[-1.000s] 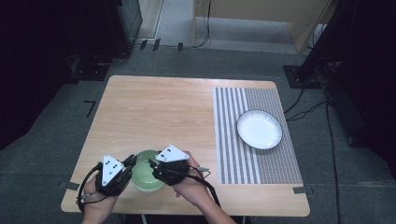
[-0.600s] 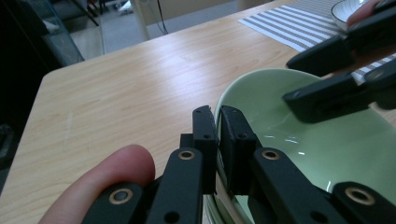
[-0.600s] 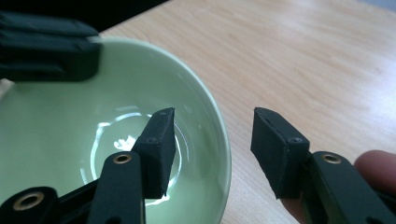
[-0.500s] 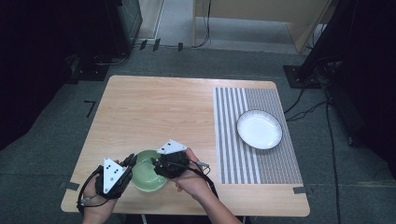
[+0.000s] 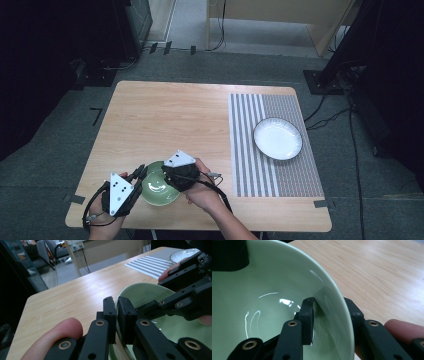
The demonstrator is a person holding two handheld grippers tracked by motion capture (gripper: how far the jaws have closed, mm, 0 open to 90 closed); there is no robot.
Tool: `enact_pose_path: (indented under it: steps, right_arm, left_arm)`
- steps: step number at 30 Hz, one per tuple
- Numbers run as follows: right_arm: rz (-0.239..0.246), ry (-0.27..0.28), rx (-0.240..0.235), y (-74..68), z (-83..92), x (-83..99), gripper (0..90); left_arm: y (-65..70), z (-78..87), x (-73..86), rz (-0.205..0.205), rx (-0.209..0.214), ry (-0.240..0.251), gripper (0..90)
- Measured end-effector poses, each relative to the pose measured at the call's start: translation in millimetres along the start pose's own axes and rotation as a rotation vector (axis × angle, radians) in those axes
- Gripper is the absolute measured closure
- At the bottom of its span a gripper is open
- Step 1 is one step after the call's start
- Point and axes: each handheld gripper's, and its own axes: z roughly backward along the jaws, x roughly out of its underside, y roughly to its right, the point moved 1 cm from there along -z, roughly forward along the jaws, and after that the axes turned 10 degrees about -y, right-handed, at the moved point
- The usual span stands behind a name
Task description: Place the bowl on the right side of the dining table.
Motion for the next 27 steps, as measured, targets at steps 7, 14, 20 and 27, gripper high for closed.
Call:
enact_pose_path:
  steps: [7,14,20,27]
  right_arm:
    - [0.023,0.028,-0.005,0.9,5.6,1.3,68.4]
    - [0.019,0.04,-0.037,1.1,10.5,0.1,72.3]
    - [0.021,0.033,-0.066,5.1,13.1,0.1,81.5]
    - [0.046,0.034,-0.057,5.2,19.0,1.7,86.2]
  left_arm:
    - [2.2,4.6,-2.6,-0.011,-0.003,0.04,86.0]
    - [1.9,9.0,-5.1,-0.014,0.001,0.062,86.1]
    - [-2.0,8.7,-3.1,-0.005,0.014,0.066,85.1]
    - [-12.1,6.8,-3.2,0.098,0.092,0.049,82.5]
